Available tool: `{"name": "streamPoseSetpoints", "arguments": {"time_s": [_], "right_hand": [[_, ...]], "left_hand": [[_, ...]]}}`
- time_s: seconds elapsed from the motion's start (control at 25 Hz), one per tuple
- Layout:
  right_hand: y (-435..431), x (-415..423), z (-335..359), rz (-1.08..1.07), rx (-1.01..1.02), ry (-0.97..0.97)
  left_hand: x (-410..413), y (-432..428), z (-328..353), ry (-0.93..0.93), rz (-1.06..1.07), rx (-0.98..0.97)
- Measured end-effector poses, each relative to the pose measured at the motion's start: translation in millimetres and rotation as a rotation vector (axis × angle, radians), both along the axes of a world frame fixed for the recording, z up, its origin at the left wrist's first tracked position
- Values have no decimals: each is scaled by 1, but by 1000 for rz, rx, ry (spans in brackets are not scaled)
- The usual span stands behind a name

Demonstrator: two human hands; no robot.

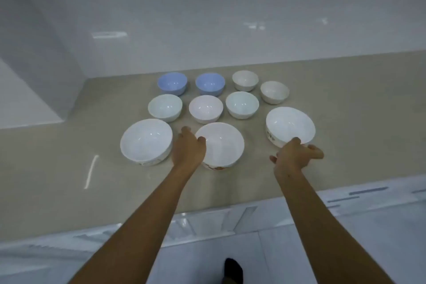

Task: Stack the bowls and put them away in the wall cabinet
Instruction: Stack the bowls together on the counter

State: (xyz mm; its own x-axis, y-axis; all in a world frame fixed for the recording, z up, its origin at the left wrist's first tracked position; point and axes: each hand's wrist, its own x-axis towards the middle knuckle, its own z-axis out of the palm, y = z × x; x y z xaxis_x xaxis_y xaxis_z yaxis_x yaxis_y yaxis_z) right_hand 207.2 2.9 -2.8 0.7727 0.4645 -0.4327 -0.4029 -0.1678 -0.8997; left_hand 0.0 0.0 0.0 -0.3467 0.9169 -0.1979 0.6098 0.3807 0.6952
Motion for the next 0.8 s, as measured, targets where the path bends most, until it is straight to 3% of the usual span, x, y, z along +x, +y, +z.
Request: {"name": "streamPoseSetpoints", "arguments": {"time_s": [0.12,0.44,0.64,0.8], "right_hand": [[11,15,-9,-42,-42,249],[31,33,-26,146,-80,172],[17,17,-21,463,77,-73],[23,2,-9,850,74,-465]], "left_hand": [[7,7,-13,80,-27,-84],[17,8,-26,-175,95,-78],[15,4,-25,-290,138,-74],[14,0,-22,-430,154,-56]]}}
